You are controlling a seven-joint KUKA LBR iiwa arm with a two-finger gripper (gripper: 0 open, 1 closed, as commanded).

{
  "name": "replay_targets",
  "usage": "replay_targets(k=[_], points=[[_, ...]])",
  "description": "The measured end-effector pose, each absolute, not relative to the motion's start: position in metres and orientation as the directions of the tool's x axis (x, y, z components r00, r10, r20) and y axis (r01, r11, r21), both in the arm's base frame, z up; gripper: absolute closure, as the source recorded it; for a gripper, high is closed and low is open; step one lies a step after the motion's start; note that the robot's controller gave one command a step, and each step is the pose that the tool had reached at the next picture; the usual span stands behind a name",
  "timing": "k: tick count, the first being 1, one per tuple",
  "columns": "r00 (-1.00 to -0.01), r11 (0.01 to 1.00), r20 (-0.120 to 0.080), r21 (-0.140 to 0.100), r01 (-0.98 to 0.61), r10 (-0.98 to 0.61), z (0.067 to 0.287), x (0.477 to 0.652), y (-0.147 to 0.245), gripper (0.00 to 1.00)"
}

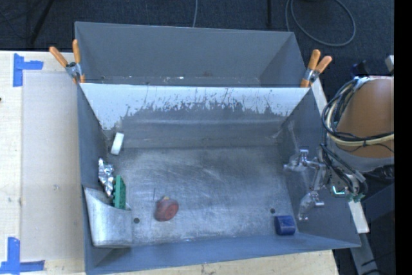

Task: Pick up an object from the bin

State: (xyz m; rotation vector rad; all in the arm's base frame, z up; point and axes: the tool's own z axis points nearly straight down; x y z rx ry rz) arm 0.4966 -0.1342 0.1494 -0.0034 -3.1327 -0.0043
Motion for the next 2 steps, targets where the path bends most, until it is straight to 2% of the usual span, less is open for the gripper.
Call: replay_targets(k=[1,2], points=[[-0.951,0.952,-0.022,-0.009,-0.307,-0.307,0.075,0.48,-0.142,0.0],[-0.904,0.904,-0.004,-0.002,-0.427,-0.427,0.101,0.473,-0.128,0.0]])
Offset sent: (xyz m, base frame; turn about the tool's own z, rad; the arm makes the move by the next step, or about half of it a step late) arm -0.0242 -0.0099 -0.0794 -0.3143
